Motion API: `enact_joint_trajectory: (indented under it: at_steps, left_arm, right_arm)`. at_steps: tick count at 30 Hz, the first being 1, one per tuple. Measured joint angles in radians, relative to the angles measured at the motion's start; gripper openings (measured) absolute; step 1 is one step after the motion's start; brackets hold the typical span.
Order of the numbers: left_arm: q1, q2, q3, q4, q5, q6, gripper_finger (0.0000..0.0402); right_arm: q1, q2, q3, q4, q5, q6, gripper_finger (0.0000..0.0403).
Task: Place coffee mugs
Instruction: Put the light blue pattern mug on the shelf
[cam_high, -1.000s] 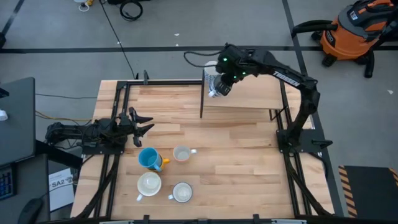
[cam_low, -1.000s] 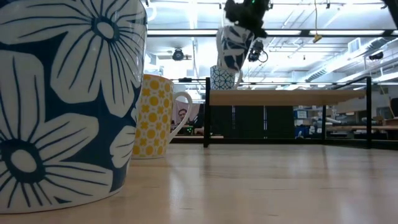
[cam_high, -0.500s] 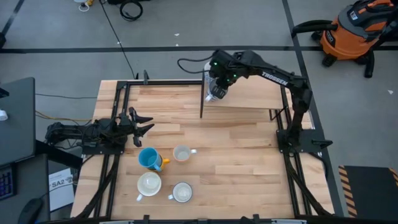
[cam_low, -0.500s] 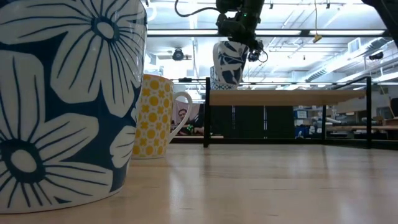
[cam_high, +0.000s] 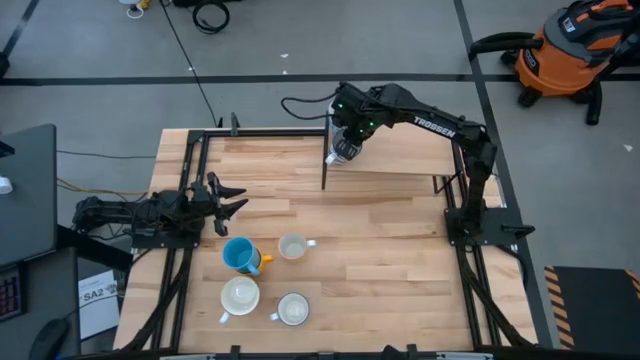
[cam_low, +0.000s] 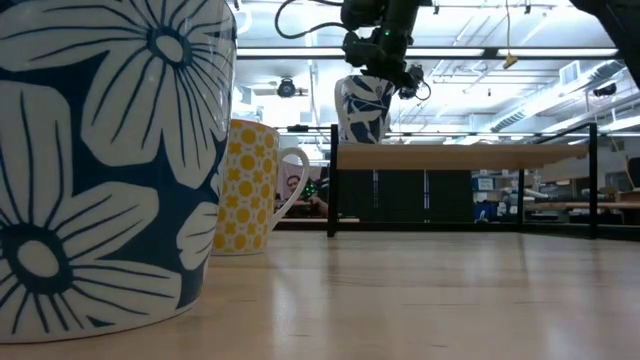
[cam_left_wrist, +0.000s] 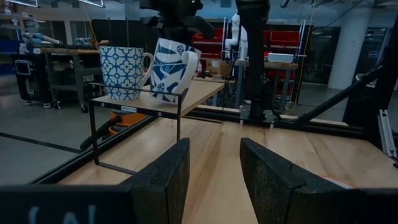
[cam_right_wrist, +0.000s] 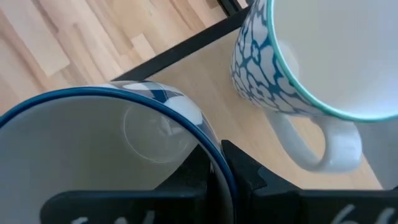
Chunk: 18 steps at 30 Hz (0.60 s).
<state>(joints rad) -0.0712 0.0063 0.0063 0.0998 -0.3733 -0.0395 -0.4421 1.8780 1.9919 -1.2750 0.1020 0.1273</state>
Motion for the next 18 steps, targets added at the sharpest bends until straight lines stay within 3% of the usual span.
enact_joint_trajectory:
  at_steps: [18]
  left_arm:
    - [0.000, 0.000, 0.000, 0.000, 0.000, 0.000, 0.0149]
  right_arm:
    - [-0.001, 0.002, 0.000, -0.009, 0.001, 0.005, 0.0034]
